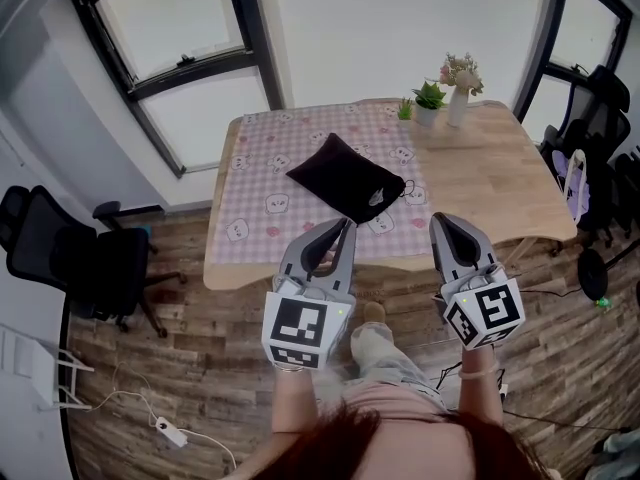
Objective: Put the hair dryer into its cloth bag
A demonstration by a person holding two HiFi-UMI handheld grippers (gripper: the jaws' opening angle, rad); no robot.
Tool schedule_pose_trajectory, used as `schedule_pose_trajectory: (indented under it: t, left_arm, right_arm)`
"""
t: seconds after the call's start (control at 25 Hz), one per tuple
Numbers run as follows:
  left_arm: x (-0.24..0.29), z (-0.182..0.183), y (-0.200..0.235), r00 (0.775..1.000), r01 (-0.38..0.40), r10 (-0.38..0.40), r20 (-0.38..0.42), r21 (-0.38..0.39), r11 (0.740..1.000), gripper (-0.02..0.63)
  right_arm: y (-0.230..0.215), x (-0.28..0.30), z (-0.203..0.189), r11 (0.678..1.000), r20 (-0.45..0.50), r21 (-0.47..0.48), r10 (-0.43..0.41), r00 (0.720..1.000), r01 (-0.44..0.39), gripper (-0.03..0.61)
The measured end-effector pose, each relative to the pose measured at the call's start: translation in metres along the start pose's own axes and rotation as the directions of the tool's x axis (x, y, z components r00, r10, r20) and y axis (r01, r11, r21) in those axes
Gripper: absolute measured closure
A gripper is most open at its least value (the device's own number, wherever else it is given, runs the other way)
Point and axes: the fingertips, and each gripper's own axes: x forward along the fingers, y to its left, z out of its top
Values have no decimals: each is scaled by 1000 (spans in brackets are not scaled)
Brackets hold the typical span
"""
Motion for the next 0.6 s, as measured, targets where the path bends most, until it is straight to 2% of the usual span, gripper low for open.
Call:
schedule_pose_trajectory:
  t: [0.6]
  left_arm:
    - [4,-1,-3,1000,9,-9,-1,6,1000,595]
  right_arm:
    - [-5,-5,-3,1000,-10,-2,-17,1000,17,580]
